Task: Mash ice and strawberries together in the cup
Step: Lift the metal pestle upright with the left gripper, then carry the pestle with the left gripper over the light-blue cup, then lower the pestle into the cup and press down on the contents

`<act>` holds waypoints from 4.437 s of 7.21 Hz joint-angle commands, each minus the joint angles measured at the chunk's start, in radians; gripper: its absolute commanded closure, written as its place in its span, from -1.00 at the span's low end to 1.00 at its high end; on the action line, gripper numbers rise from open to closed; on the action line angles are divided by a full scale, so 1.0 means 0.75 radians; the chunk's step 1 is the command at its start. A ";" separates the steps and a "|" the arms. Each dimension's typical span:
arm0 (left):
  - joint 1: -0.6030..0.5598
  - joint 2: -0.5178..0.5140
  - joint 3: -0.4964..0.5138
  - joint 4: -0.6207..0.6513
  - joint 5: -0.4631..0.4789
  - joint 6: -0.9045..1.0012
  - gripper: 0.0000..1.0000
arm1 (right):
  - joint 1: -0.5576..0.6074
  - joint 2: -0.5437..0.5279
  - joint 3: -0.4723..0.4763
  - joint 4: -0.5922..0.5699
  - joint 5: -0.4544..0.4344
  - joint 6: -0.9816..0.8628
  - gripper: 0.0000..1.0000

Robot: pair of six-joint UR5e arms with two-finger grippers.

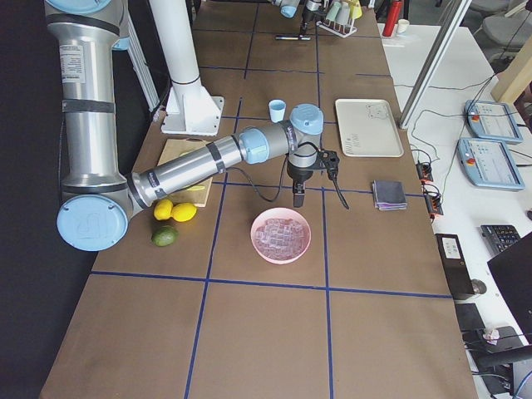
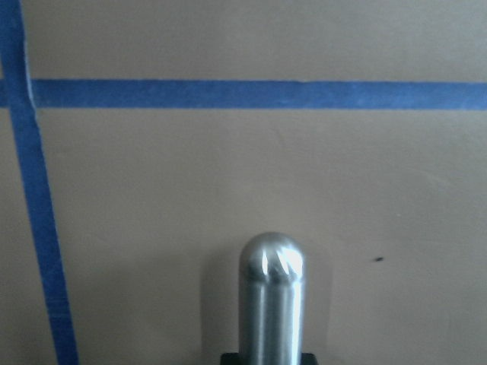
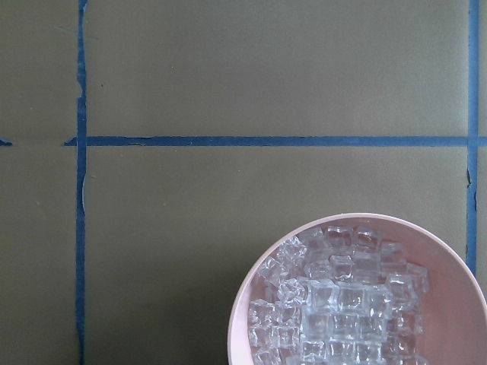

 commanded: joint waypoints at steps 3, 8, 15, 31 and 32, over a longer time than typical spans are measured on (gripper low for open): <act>0.140 -0.021 -0.707 0.160 0.017 -0.084 1.00 | 0.000 0.002 0.010 0.000 0.000 0.000 -0.99; 0.480 -0.385 -0.808 -0.413 0.432 -0.359 0.97 | 0.012 0.004 0.010 0.000 0.002 0.000 -0.99; 1.040 -0.438 -0.554 -1.338 1.463 -0.282 1.00 | 0.016 0.002 0.030 -0.010 0.010 0.002 -0.99; 1.188 -0.364 -0.443 -1.476 1.567 -0.173 1.00 | 0.016 -0.002 0.030 -0.010 0.012 0.004 -0.99; 1.188 -0.364 -0.441 -1.476 1.567 -0.173 1.00 | 0.016 -0.002 0.030 -0.010 0.010 0.004 -0.99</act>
